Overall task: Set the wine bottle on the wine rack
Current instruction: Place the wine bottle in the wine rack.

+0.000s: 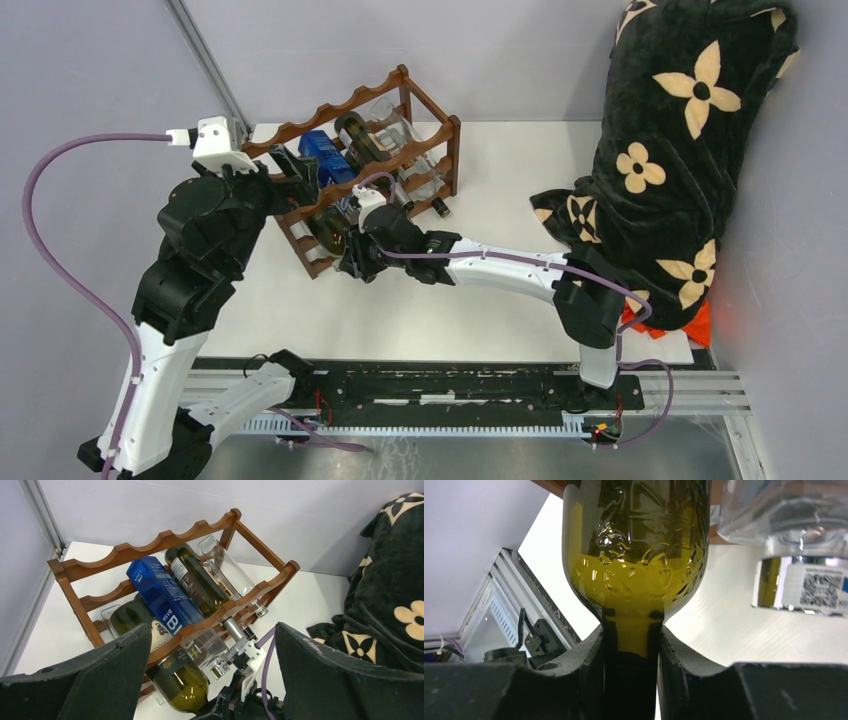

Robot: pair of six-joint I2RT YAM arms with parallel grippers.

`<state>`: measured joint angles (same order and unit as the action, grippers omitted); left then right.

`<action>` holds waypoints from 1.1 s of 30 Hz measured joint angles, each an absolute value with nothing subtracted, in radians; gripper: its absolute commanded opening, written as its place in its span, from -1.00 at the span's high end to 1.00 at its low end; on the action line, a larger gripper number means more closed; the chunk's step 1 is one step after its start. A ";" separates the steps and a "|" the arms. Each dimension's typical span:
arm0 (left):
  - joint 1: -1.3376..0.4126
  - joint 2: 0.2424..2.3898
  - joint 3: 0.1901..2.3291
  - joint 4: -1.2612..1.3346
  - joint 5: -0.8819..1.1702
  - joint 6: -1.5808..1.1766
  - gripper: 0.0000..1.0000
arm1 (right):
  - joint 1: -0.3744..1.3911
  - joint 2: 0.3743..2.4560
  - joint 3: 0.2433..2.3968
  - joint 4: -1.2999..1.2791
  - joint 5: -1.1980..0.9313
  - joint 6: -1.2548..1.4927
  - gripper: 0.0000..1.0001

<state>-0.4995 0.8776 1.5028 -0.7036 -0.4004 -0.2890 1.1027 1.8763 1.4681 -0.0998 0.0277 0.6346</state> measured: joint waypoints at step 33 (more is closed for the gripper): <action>-0.500 0.905 1.503 -0.708 -0.444 -0.208 -0.96 | 1.110 2.113 1.712 0.007 0.125 0.657 0.85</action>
<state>-0.4995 0.9051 1.5028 -0.7078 -0.4442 -0.2077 1.1103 2.1132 1.7123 0.0071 0.1246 0.6567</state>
